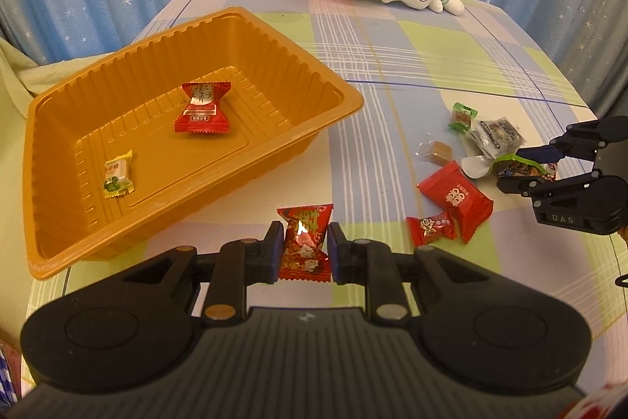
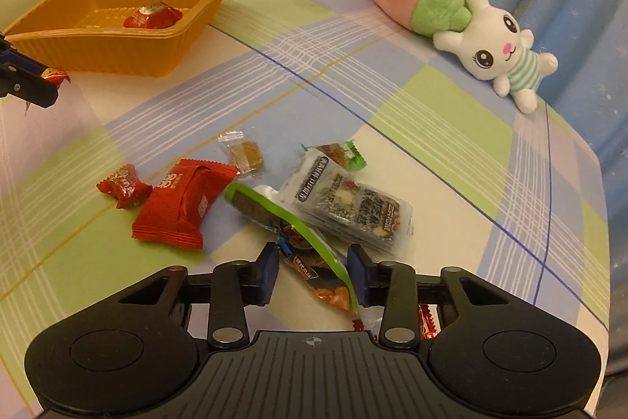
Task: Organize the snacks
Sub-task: 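Grasp the green-wrapped snack bar with the right tool, then lower the red candy into the tray while the right tool drops the snack bar in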
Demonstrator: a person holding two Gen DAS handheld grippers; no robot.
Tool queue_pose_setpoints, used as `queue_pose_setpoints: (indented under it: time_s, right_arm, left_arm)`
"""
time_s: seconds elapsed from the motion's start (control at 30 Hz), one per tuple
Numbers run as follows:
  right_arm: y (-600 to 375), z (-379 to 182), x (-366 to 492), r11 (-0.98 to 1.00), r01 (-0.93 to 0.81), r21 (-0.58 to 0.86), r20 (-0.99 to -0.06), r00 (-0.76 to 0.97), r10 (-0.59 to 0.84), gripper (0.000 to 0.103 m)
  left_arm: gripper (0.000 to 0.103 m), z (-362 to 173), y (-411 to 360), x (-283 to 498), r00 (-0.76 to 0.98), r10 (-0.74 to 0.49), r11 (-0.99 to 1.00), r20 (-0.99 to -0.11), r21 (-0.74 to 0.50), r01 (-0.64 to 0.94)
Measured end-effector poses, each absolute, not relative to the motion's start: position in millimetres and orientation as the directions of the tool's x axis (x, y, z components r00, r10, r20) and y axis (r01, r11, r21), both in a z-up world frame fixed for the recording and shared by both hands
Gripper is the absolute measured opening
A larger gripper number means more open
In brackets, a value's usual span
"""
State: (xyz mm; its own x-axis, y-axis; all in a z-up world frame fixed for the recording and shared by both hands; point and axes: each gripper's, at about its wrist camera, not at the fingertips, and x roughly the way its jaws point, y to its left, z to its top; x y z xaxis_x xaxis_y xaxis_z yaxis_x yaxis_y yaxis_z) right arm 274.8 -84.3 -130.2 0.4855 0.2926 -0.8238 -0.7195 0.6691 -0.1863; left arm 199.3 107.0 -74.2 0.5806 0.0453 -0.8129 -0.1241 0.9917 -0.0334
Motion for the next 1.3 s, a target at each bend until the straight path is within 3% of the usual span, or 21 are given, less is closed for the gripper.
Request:
queue_pose_setpoints:
  time_s: [0.13, 0.3, 0.8, 1.3]
  right_arm:
    - [-81, -126, 270, 0.667, -0.728, -0.159, -0.828, 0.466, 0.311, 0.023]
    - [-82, -117, 264, 0.709, -0.697, -0.101, -0.821, 0.461, 0.336, 0.022]
    - [-107, -69, 263, 0.810, -0.517, 0.276, -0.744, 0.419, 0.521, 0.022]
    - [-47, -43, 269, 0.717, -0.529, 0.453, -0.662, 0.340, 0.668, 0.022]
  left_arm:
    - [0.021, -73, 105, 196, 0.585, 0.041, 0.991, -0.810, -0.039, -0.125]
    - [0.021, -71, 103, 192, 0.593, 0.034, 0.992, -0.804, -0.047, -0.121]
    - [0.021, -49, 109, 178, 0.645, 0.020, 0.992, -0.764, -0.066, -0.109]
    - [0.021, -29, 156, 173, 0.673, 0.065, 0.976, -0.736, -0.093, -0.196]
